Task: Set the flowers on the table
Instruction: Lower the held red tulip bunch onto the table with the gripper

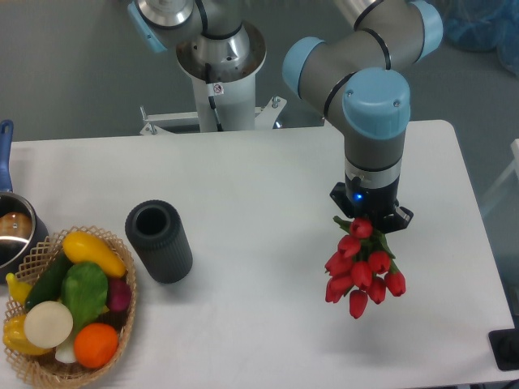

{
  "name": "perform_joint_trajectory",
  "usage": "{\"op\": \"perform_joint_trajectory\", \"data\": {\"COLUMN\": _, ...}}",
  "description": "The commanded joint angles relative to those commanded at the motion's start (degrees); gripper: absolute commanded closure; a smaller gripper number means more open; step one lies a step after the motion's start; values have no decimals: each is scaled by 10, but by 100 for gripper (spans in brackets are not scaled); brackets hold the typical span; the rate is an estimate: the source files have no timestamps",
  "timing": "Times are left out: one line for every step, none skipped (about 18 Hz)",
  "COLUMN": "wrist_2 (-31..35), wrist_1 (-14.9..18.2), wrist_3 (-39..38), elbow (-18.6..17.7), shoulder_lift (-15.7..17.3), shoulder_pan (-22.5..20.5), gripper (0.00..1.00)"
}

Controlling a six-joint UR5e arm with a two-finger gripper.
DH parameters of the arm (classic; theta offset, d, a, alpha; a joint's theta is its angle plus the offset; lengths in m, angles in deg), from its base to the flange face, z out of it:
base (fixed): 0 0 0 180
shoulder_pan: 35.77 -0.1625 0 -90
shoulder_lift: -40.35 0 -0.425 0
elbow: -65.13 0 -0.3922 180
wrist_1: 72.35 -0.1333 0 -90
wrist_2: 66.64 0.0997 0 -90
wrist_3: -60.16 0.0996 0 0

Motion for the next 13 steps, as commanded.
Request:
{"op": "perform_joint_trajectory", "data": {"wrist_2": 0, "wrist_1": 0, "wrist_3": 0, "elbow": -1, "shoulder_lift": 0, "shoulder_pan": 1, "gripper": 90}}
{"op": "perform_joint_trajectory", "data": {"wrist_2": 0, "wrist_1": 0, "wrist_3": 0, "elbow": -2, "shoulder_lift": 0, "shoulder_pan": 1, "gripper": 90}}
{"op": "perform_joint_trajectory", "data": {"wrist_2": -2, "wrist_1": 0, "wrist_3": -3, "elbow": -2, "shoulder_lift": 0, "shoulder_pan": 1, "gripper": 90}}
{"op": "perform_joint_trajectory", "data": {"wrist_2": -3, "wrist_1": 1, "wrist_3": -5, "elbow": -2, "shoulder_lift": 0, "shoulder_pan": 1, "gripper": 89}}
{"op": "perform_joint_trajectory", "data": {"wrist_2": -6, "wrist_1": 1, "wrist_3": -6, "elbow": -1, "shoulder_lift": 0, "shoulder_pan": 1, "gripper": 89}}
{"op": "perform_joint_trajectory", "data": {"wrist_2": -7, "wrist_1": 1, "wrist_3": -9, "elbow": -1, "shoulder_lift": 0, "shoulder_pan": 0, "gripper": 89}}
{"op": "perform_joint_trajectory", "data": {"wrist_2": -3, "wrist_1": 0, "wrist_3": -9, "elbow": -3, "shoulder_lift": -1, "shoulder_pan": 1, "gripper": 89}}
{"op": "perform_joint_trajectory", "data": {"wrist_2": -1, "wrist_1": -3, "wrist_3": -9, "elbow": -7, "shoulder_lift": -4, "shoulder_pan": 2, "gripper": 89}}
{"op": "perform_joint_trajectory", "data": {"wrist_2": -1, "wrist_1": -4, "wrist_3": -9, "elbow": -9, "shoulder_lift": -8, "shoulder_pan": 2, "gripper": 89}}
{"op": "perform_joint_trajectory", "data": {"wrist_2": -3, "wrist_1": -5, "wrist_3": -9, "elbow": -10, "shoulder_lift": -11, "shoulder_pan": 2, "gripper": 89}}
{"op": "perform_joint_trajectory", "data": {"wrist_2": -7, "wrist_1": -5, "wrist_3": -9, "elbow": -10, "shoulder_lift": -14, "shoulder_pan": 2, "gripper": 89}}
{"op": "perform_joint_trajectory", "data": {"wrist_2": -7, "wrist_1": -7, "wrist_3": -9, "elbow": -12, "shoulder_lift": -18, "shoulder_pan": 3, "gripper": 89}}
{"op": "perform_joint_trajectory", "data": {"wrist_2": -7, "wrist_1": -7, "wrist_3": -9, "elbow": -15, "shoulder_lift": -24, "shoulder_pan": 5, "gripper": 90}}
